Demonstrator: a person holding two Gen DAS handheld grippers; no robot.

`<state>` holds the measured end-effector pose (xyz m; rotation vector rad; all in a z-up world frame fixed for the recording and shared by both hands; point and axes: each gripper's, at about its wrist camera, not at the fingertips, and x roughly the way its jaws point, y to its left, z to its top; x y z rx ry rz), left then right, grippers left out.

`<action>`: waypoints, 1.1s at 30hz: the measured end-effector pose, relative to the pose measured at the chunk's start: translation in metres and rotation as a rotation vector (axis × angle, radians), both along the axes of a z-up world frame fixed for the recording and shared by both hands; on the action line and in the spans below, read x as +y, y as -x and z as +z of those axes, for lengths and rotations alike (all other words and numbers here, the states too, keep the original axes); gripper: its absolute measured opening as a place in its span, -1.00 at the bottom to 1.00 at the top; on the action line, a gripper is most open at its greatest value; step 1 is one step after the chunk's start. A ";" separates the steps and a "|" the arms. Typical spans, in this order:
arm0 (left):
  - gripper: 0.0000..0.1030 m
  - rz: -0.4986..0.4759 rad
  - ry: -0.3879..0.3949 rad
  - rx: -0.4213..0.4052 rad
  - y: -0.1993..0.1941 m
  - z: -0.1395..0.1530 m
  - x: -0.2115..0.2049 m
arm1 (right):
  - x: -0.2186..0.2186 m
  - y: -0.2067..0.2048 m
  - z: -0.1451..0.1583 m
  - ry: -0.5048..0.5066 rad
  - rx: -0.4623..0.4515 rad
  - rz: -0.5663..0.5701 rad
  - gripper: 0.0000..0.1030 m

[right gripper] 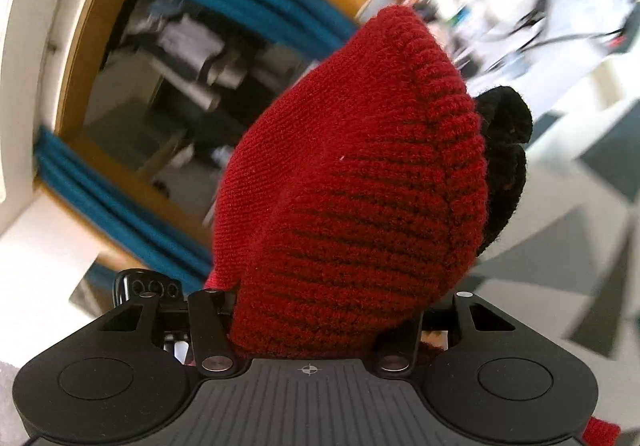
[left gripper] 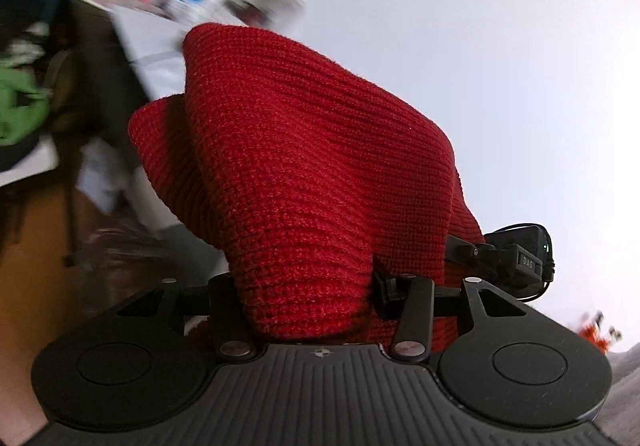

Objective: Fold clothes
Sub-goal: 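Lift the red bundle off the table with both tools and carry it toward the beige chair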

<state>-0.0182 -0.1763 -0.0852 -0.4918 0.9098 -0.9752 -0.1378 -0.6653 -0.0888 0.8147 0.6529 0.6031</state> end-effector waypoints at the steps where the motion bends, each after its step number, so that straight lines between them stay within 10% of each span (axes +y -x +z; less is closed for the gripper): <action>1: -0.07 0.035 0.000 0.002 -0.001 0.002 0.016 | 0.014 -0.011 0.002 0.003 0.003 0.032 -0.06; 33: -0.07 0.699 -0.086 0.017 -0.227 0.002 0.397 | 0.460 -0.471 0.017 -0.045 0.061 0.650 -0.07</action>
